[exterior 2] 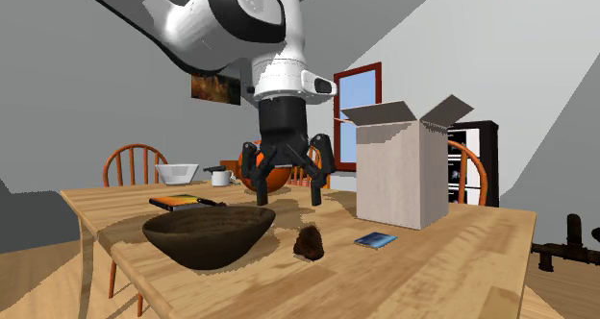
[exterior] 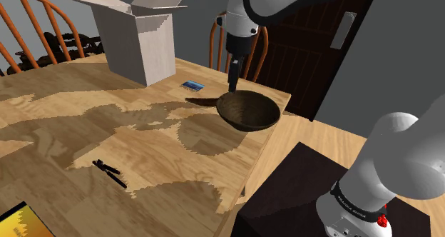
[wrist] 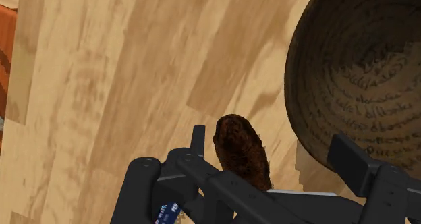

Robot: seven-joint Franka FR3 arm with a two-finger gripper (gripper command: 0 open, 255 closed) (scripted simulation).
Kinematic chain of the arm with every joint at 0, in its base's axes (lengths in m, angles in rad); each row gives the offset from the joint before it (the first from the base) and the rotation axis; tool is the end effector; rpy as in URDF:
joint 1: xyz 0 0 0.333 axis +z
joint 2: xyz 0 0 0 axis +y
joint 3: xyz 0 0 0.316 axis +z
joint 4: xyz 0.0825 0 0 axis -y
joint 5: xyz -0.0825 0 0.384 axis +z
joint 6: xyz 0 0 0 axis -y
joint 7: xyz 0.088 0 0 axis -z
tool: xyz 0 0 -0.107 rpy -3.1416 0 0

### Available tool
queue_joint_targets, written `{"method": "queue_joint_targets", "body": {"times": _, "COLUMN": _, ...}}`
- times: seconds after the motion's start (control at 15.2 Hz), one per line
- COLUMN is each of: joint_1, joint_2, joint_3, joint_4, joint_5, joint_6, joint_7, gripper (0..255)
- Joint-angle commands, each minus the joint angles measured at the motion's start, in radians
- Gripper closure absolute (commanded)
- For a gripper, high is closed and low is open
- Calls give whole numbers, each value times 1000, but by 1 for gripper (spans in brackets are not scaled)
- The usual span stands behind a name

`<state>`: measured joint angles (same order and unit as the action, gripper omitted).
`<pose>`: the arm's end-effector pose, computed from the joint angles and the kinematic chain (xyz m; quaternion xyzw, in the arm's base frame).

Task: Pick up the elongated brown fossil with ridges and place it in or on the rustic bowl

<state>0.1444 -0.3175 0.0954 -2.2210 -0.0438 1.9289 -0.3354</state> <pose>0.4474 0.1093 0.5062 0.9568 0.2885 0.0101 0.0360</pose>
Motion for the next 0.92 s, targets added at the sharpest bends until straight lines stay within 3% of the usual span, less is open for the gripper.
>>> {"method": "queue_joint_targets", "body": {"times": 0.0, "joint_1": 19, "joint_2": 62, "joint_3": 11, "joint_4": 31, "joint_5": -2, "joint_6": 36, "joint_7": -43, "gripper": 0}}
{"method": "queue_joint_targets", "body": {"times": 0.33, "joint_1": 60, "joint_2": 208, "joint_3": 43, "joint_4": 111, "joint_5": -14, "joint_6": 112, "joint_7": -141, "gripper": 0}}
{"method": "queue_joint_targets", "body": {"times": 0.86, "joint_1": 56, "joint_2": 246, "joint_3": 42, "joint_4": 49, "joint_5": -23, "joint_6": 212, "joint_7": -134, "gripper": 0}}
